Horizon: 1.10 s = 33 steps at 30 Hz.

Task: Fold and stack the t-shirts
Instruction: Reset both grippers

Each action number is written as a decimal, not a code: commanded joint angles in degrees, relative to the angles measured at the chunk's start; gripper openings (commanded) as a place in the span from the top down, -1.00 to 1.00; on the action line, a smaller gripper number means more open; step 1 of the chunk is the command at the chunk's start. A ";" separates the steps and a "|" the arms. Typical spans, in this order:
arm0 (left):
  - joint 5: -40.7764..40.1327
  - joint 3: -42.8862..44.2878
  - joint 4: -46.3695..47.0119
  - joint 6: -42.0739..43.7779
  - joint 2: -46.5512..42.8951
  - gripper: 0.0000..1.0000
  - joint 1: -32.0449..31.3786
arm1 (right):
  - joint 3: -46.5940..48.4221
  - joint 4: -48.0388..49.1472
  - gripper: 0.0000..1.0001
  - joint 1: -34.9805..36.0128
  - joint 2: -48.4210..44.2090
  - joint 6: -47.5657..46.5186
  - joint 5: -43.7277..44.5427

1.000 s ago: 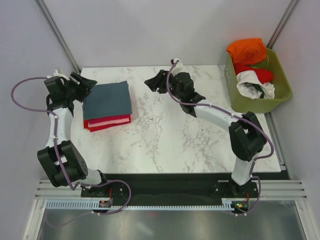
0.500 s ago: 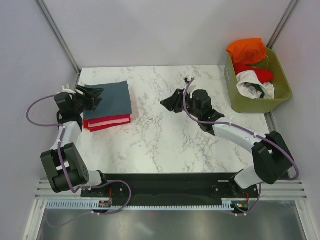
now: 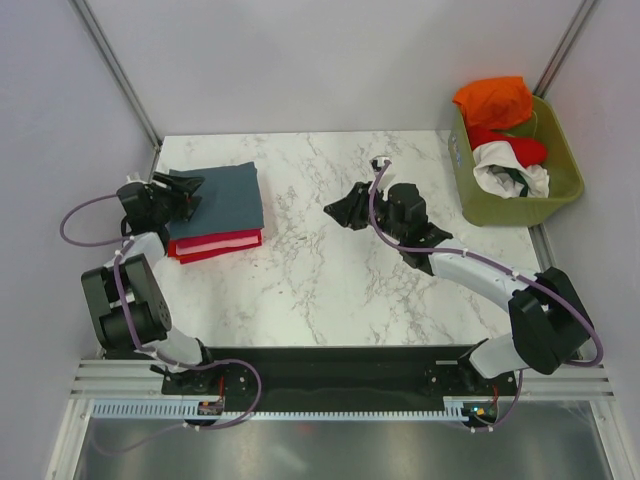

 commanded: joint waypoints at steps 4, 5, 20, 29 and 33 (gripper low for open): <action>-6.72 6.41 4.98 -0.75 3.30 -0.38 -3.22 | -0.77 2.13 0.31 -0.13 -1.94 -0.99 -0.52; -7.52 6.59 5.06 -0.49 3.65 -0.38 -3.31 | -0.77 2.13 0.31 -0.31 -1.94 -0.99 -0.52; -18.68 6.24 5.50 5.22 8.41 -0.40 -2.96 | -1.82 2.30 0.34 -2.15 -2.47 -0.55 -1.66; -35.02 0.26 1.73 7.42 -2.93 -0.46 -1.46 | -2.35 2.57 0.34 -2.68 -3.00 -0.20 -2.10; -38.46 3.77 -5.73 11.11 -5.56 -0.47 -1.37 | -2.62 2.30 0.34 -2.94 -3.35 -0.28 -2.28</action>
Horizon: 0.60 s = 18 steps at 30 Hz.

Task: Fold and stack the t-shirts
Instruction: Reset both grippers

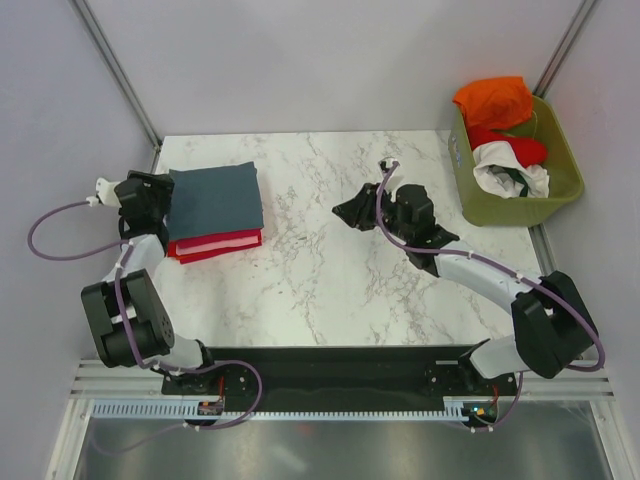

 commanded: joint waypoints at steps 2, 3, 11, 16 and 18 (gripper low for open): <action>-5.84 3.19 -6.24 7.29 -5.25 -0.47 0.18 | -0.39 1.56 0.32 -0.65 -2.80 -0.41 -0.57; -5.13 3.10 -6.24 7.74 -6.39 -0.47 0.00 | -0.56 1.30 0.31 -1.00 -3.16 -0.50 -0.31; 6.21 3.72 -11.76 12.39 -16.84 -0.44 -11.12 | -1.53 -8.01 0.21 -2.23 -9.47 -3.13 7.42; 4.99 0.91 -14.06 15.91 -21.86 -0.44 -23.36 | -6.18 -15.12 0.12 -3.46 -16.07 -4.90 13.58; 4.37 -0.24 -14.50 17.05 -22.39 -0.44 -29.07 | -9.51 -16.80 0.10 -3.64 -19.85 -5.42 17.87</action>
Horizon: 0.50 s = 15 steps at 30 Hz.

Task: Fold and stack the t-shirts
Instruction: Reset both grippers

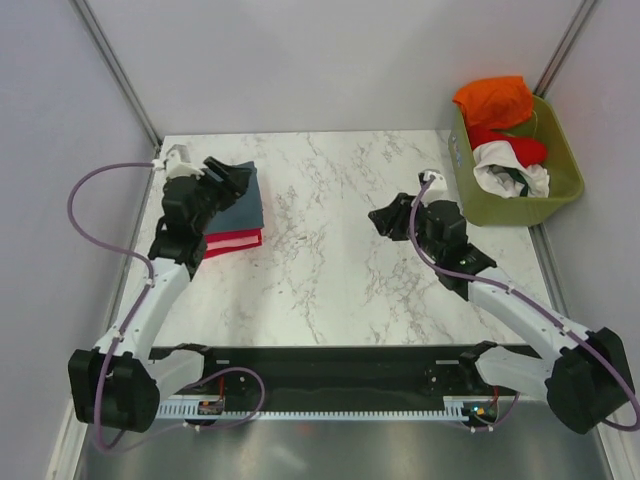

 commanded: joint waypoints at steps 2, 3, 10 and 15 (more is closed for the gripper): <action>-1.01 -1.53 -4.45 6.83 -1.89 -0.42 -10.63 | -5.92 -6.48 0.08 -0.58 -8.29 -2.43 8.51; -1.02 -1.70 -4.81 7.53 -1.63 -0.40 -12.32 | -8.98 -6.74 0.07 -0.58 -9.54 -2.69 9.39; -4.18 -2.50 -5.25 13.34 1.79 -0.48 -24.37 | -21.65 -6.58 -0.39 -0.67 -20.00 -2.70 15.80; -5.31 1.28 -4.55 16.41 13.21 -0.48 -30.96 | -26.41 -4.29 -0.64 -0.58 -23.52 -1.73 18.80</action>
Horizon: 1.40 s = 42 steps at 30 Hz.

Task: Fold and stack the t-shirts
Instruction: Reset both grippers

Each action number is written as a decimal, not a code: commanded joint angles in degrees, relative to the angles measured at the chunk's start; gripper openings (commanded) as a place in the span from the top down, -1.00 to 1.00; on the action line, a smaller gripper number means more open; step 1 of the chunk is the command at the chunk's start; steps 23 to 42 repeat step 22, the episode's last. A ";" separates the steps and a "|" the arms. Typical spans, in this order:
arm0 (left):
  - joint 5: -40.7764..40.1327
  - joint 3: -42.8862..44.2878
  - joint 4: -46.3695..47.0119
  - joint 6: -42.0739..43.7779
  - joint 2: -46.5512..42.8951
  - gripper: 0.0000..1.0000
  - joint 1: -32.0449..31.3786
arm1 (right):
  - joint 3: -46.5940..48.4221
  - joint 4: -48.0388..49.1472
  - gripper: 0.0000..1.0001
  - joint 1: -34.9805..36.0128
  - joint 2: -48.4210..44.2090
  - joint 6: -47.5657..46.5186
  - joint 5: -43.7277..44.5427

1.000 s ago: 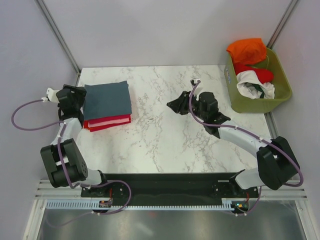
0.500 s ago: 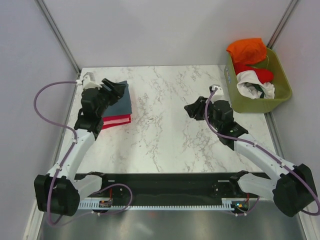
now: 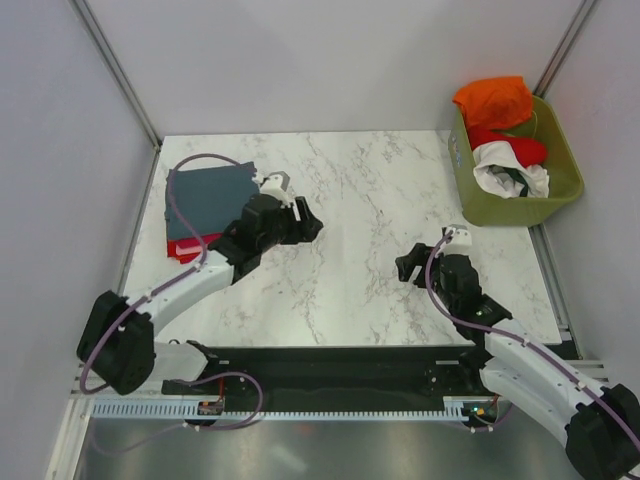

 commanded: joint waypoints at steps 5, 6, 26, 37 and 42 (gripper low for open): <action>-6.42 -0.39 6.93 11.99 8.87 -0.59 -8.61 | -3.89 6.51 -0.66 -0.01 -0.11 3.36 4.64; -5.72 -0.83 8.16 12.43 9.66 -0.62 -8.71 | -3.81 6.51 -0.66 -0.01 0.42 3.45 4.90; -8.70 3.29 5.18 11.20 18.27 -0.71 -8.80 | -3.72 9.85 -0.65 -0.01 5.52 4.06 1.92; -8.70 3.29 5.18 11.20 18.27 -0.71 -8.80 | -3.72 9.85 -0.65 -0.01 5.52 4.06 1.92; -8.70 3.29 5.18 11.20 18.27 -0.71 -8.80 | -3.72 9.85 -0.65 -0.01 5.52 4.06 1.92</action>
